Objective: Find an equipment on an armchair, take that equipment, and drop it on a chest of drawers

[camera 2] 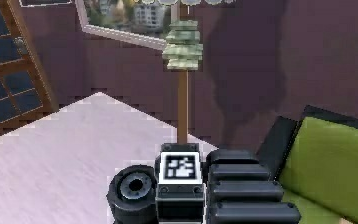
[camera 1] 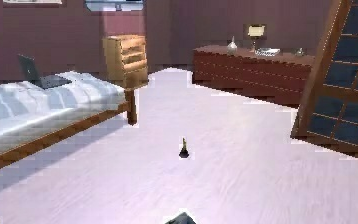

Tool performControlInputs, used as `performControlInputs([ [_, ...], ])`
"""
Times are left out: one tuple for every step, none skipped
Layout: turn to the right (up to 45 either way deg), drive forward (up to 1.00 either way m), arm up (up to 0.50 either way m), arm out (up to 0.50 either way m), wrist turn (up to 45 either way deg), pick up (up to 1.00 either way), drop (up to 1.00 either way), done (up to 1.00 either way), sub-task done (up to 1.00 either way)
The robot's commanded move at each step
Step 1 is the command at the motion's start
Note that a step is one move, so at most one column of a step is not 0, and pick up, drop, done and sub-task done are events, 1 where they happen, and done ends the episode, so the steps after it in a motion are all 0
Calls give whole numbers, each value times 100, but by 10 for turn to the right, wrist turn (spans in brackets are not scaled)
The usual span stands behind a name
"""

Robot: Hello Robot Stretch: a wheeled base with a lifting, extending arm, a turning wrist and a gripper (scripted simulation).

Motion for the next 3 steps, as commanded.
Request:
performControlInputs([
  [240,0,0,0,0,0,0,0,0],
  [0,100,0,0,0,0,0,0,0],
  [30,0,0,0,0,0,0,0,0],
])
